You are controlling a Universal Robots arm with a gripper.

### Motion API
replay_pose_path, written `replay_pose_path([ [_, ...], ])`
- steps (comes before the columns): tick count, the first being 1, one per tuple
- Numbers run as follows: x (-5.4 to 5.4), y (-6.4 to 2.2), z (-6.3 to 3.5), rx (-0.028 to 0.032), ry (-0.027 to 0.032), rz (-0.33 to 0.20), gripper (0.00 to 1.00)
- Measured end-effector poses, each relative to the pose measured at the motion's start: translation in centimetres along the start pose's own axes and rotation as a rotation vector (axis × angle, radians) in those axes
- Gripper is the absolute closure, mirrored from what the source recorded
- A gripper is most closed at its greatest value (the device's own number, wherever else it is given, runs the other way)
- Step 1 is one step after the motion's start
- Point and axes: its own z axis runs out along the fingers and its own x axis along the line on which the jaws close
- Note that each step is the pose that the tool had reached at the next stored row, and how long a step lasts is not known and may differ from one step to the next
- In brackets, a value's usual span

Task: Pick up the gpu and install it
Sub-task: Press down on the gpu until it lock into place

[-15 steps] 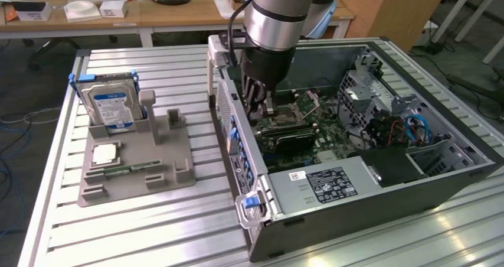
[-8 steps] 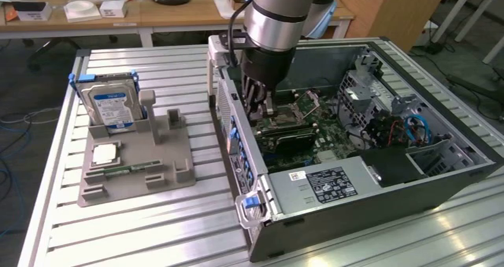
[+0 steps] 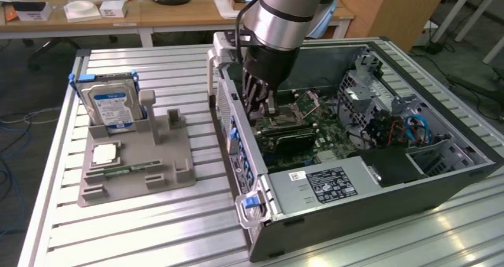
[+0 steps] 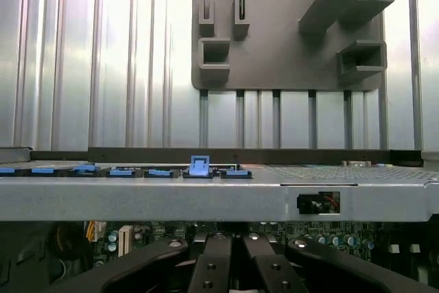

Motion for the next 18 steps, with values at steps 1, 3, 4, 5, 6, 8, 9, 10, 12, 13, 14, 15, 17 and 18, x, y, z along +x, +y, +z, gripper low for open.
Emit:
replay_pose_path([
  [1, 0.00, -0.11, -0.01, -0.0104, 0.0001, 0.000, 0.90],
  [3, -0.01, -0.31, -0.05, -0.0310, 0.0003, 0.001, 0.90],
  [4, -0.01, -0.40, -0.06, -0.0403, 0.0004, 0.001, 0.90],
  [5, -0.01, -0.49, -0.08, -0.0493, 0.0006, 0.001, 0.90],
  [6, -0.01, -0.60, -0.09, -0.0578, 0.0006, 0.002, 0.90],
  [8, -0.02, -0.87, -0.14, -0.0726, 0.0008, 0.002, 0.90],
  [9, -0.01, -0.99, -0.15, -0.0777, 0.0011, 0.002, 0.90],
  [10, -0.01, -1.00, -0.16, -0.0786, 0.0012, 0.002, 0.90],
  [12, -0.01, -1.00, -0.16, -0.0786, 0.0013, 0.002, 0.90],
  [13, -0.01, -0.99, -0.16, -0.0785, 0.0017, 0.002, 0.90],
  [14, -0.01, -0.94, -0.15, -0.0780, 0.0024, 0.002, 0.90],
  [15, -0.02, -0.89, -0.16, -0.0756, 0.0032, 0.002, 0.90],
  [17, -0.02, -0.85, -0.26, -0.0664, 0.0034, 0.002, 0.90],
  [18, -0.02, -0.84, -0.29, -0.0593, 0.0037, 0.002, 0.90],
])
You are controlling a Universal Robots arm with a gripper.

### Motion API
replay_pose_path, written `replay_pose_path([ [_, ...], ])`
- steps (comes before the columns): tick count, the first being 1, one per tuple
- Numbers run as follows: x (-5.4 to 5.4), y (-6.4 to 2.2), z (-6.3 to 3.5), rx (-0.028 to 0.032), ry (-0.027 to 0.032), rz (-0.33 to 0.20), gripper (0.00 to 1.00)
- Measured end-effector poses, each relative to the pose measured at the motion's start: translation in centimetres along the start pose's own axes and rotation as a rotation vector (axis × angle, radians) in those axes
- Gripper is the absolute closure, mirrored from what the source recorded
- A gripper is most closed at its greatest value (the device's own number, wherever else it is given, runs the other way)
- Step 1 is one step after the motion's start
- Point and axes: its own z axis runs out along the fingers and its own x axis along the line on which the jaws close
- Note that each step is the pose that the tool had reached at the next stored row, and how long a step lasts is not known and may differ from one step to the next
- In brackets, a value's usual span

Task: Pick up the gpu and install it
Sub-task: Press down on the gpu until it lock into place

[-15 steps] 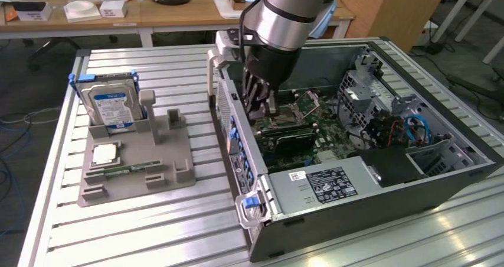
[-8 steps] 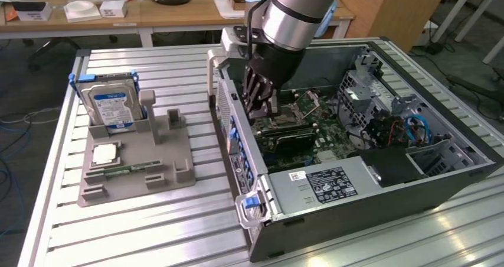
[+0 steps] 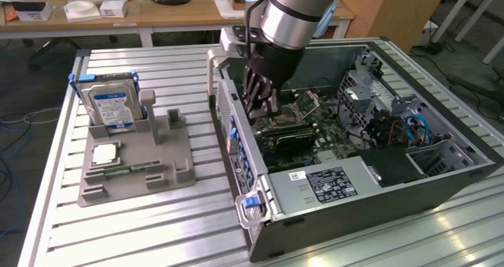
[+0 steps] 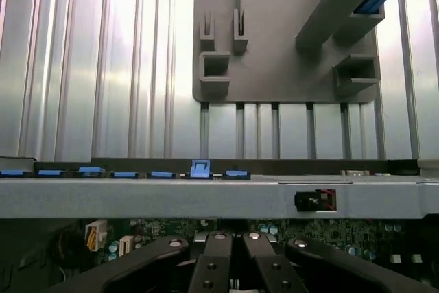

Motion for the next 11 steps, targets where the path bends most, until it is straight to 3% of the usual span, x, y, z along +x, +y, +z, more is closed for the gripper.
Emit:
replay_pose_path([
  [2, 0.01, -0.02, -0.01, 0.0191, 0.0014, 0.000, 0.90],
  [5, 0.00, -0.02, 0.00, 0.0569, 0.0042, 0.000, 0.90],
  [6, 0.00, -0.01, -0.04, 0.0651, 0.0044, 0.000, 0.90],
  [9, 0.00, 0.05, -0.35, 0.0778, 0.0042, 0.000, 0.90],
  [11, 0.00, 0.10, -0.66, 0.0810, 0.0052, -0.001, 0.90],
])
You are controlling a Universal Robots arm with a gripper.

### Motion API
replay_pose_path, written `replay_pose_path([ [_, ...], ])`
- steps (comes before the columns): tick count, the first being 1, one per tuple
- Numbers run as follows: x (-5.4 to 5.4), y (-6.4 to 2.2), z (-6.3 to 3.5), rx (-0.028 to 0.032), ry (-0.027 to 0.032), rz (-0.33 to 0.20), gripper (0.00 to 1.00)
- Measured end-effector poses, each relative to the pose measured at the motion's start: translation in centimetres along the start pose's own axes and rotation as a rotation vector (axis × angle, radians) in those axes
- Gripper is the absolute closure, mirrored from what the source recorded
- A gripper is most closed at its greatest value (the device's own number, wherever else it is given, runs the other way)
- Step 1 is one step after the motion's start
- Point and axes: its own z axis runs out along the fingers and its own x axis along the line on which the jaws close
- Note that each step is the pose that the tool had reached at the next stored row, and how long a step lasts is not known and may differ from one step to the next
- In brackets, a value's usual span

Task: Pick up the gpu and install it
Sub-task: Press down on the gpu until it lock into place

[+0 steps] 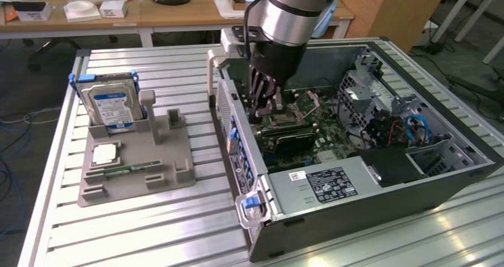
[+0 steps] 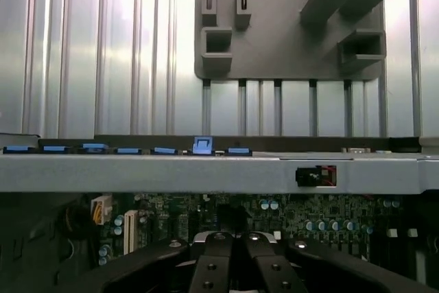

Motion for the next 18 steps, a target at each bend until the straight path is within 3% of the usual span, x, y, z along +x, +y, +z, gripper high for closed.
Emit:
replay_pose_path([
  [3, 0.0, 0.05, -0.37, 0.0028, 0.0039, 0.001, 0.90],
  [6, 0.1, 0.01, -0.48, 0.0030, 0.0150, 0.002, 0.90],
  [11, 0.4, -0.63, -0.29, -0.0013, 0.0152, 0.002, 0.90],
  [13, 0.6, -0.95, -0.23, -0.0059, 0.0153, 0.002, 0.90],
  [14, 0.7, -1.04, -0.23, -0.0100, 0.0155, 0.002, 0.90],
  [15, 0.7, -1.10, -0.21, -0.0200, 0.0153, 0.002, 0.90],
  [18, 0.9, -1.28, -0.18, -0.0625, 0.0159, 0.002, 0.90],
])
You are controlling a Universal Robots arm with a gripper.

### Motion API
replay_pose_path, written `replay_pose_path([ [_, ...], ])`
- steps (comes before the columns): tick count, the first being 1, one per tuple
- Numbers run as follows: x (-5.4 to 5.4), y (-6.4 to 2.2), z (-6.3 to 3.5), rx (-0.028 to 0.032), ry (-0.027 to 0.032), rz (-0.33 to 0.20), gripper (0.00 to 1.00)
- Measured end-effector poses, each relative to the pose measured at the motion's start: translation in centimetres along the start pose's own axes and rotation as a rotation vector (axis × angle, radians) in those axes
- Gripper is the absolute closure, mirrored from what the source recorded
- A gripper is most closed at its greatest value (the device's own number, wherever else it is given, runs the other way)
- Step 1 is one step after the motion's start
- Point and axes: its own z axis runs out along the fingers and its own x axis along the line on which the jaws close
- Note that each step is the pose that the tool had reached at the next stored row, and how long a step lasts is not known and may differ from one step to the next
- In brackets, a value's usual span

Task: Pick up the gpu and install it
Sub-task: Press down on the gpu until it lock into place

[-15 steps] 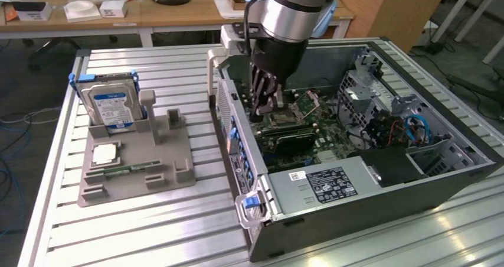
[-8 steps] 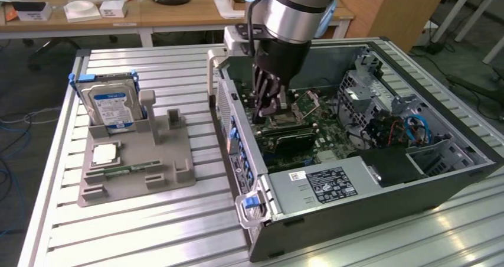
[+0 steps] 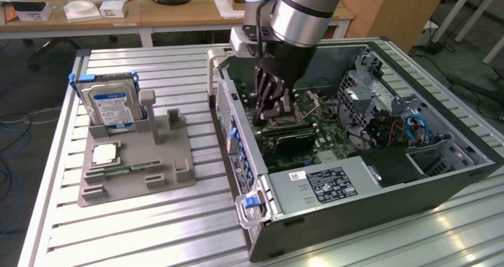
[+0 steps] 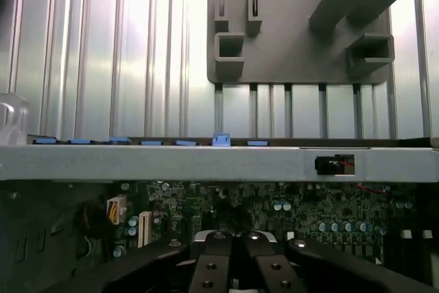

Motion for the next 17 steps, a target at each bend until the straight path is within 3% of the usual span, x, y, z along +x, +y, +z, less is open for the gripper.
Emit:
replay_pose_path([
  [1, 0.0, -0.13, 0.00, -0.0147, 0.0003, 0.000, 0.90],
  [2, 0.1, -0.26, -0.01, -0.0251, 0.0005, 0.000, 0.90],
  [6, 0.3, -0.94, 0.13, -0.0460, 0.0006, 0.000, 0.90],
  [9, 0.4, -1.40, 0.26, -0.0679, 0.0009, -0.001, 0.90],
  [11, 0.4, -1.61, 0.31, -0.0914, 0.0012, -0.001, 0.90],
  [14, 0.4, -1.78, 0.35, -0.1443, 0.0019, -0.001, 0.90],
  [15, 0.4, -1.86, 0.37, -0.1569, 0.0021, -0.001, 0.90],
  [16, 0.4, -1.98, 0.44, -0.1645, 0.0022, -0.001, 0.90],
  [17, 0.4, -2.07, 0.54, -0.1666, 0.0022, -0.001, 0.90],
])
